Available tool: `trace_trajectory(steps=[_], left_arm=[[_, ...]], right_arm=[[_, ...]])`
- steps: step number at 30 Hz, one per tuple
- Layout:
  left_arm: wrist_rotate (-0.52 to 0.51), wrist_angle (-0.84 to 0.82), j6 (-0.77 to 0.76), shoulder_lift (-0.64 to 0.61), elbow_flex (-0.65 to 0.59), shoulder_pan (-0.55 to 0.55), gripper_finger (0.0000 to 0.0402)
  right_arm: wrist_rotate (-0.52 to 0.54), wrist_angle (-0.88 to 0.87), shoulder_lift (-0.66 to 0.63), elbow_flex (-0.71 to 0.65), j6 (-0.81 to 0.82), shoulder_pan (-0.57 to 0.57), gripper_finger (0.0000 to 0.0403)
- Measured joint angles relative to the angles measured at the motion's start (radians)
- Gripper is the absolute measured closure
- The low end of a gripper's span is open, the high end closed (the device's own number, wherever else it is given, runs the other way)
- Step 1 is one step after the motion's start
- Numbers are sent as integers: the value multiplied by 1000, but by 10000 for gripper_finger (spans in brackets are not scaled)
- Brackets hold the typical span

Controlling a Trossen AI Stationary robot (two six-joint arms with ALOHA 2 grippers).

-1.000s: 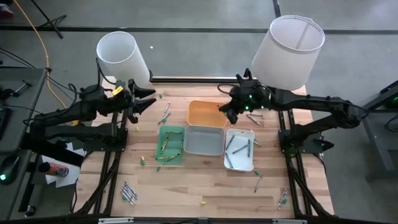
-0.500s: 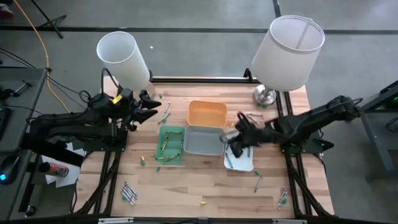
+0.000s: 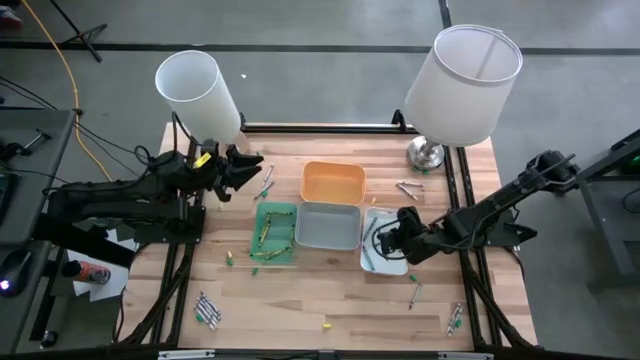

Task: Sort crayons
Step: Put the blue crayon into the white bin, then put the white crayon into the gray bin

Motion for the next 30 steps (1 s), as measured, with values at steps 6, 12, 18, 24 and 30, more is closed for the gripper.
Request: trace_trajectory(steps=[6,12,18,24,30], left_arm=[[-34,0,0,0,0,0,206],[-59,0,0,0,0,0,206],[-84,0,42,0,0,0,206],[-88,0,42,0,1,0,206],[-94,-1,42,0,1,0,206]], right_arm=[[13,-106,0,1,90,-1,395],[-31,-133,0,2,86,-2,376],[-36,-182,-1,2,116,-2,309],[-26,-142,-42,2,4,-2,234],[181,173,-150,2,-411,-13,211]])
